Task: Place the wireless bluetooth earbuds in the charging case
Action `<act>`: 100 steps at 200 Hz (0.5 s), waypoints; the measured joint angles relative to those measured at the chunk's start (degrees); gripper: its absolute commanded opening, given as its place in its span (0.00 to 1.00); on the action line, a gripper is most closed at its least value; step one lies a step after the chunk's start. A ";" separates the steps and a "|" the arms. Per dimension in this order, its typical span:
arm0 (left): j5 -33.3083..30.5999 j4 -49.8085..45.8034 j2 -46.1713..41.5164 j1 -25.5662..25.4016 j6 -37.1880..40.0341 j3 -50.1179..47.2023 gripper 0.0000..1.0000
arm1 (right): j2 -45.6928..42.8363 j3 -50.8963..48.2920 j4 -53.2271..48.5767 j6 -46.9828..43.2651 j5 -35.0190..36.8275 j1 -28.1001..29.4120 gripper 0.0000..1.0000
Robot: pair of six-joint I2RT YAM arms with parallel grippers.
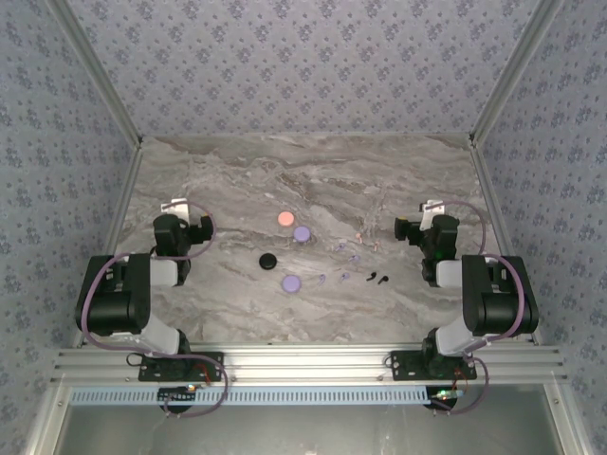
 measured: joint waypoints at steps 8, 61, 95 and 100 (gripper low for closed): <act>0.00 0.00 0.02 0.00 0.00 0.00 0.99 | 0.00 0.00 0.00 0.04 -0.11 -0.13 1.00; -1.75 -7.45 -10.88 -0.26 -1.03 -0.61 0.99 | -5.70 2.58 -9.62 0.24 -3.08 -1.20 1.00; -2.16 -22.95 -26.99 -0.31 -7.72 3.96 0.99 | -16.76 10.21 -23.69 0.37 -6.99 -0.26 1.00; -2.16 -24.63 -28.30 -0.31 -9.05 4.68 0.99 | -17.75 11.52 -25.59 0.35 -7.58 0.33 1.00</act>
